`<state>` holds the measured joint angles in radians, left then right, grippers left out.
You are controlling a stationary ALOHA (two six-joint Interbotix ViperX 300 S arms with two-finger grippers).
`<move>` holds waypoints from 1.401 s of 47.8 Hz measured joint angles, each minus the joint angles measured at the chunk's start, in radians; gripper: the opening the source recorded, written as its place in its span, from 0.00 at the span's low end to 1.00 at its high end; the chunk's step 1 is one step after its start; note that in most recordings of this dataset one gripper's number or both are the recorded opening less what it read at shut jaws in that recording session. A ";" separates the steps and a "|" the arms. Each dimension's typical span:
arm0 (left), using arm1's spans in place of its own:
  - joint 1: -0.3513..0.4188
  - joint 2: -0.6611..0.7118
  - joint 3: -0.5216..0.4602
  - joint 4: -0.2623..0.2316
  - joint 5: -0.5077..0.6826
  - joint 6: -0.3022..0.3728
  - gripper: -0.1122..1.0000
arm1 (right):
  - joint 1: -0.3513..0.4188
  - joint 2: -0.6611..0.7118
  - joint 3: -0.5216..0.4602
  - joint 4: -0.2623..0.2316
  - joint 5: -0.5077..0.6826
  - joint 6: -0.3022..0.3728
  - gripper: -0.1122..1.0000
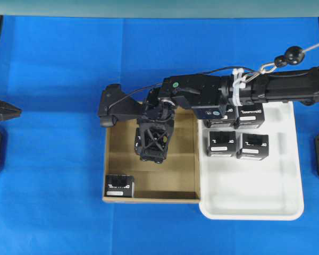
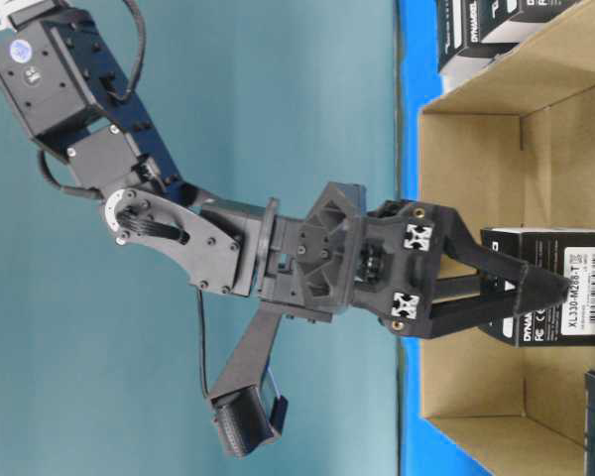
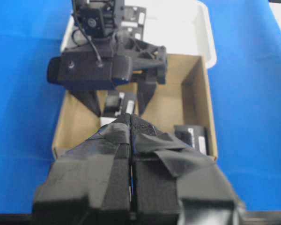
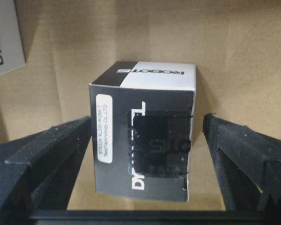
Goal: Pick the box from inside the cardboard box.
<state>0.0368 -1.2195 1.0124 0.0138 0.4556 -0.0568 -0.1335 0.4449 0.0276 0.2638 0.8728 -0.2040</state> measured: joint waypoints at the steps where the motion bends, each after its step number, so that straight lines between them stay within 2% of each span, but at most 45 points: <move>1: 0.000 0.000 0.000 0.000 -0.002 0.002 0.05 | 0.000 0.000 0.000 0.002 -0.003 -0.002 1.00; 13: 0.000 0.002 0.000 0.002 0.000 0.002 0.05 | 0.006 0.005 0.005 0.002 -0.015 0.000 0.96; 16: 0.000 0.000 0.000 0.000 0.000 0.002 0.04 | 0.012 0.005 0.005 0.002 -0.015 -0.002 0.89; 22: 0.000 0.000 0.000 0.000 0.000 0.002 0.05 | 0.018 0.005 0.005 0.006 -0.015 0.000 0.67; 42: 0.000 0.000 0.000 0.000 0.000 0.002 0.05 | 0.018 0.002 -0.015 0.008 0.003 0.009 0.66; 51: 0.000 0.002 0.000 0.002 -0.002 0.002 0.05 | 0.012 -0.040 -0.109 0.008 0.147 0.012 0.66; 62: 0.000 0.002 0.000 0.002 -0.002 0.000 0.05 | -0.020 -0.123 -0.321 0.006 0.411 0.003 0.66; 67: 0.000 0.000 0.000 0.002 -0.002 -0.011 0.05 | -0.031 -0.150 -0.407 0.006 0.494 0.008 0.66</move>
<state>0.0368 -1.2195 1.0124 0.0153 0.4541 -0.0675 -0.1641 0.2945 -0.3789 0.2700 1.3668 -0.1963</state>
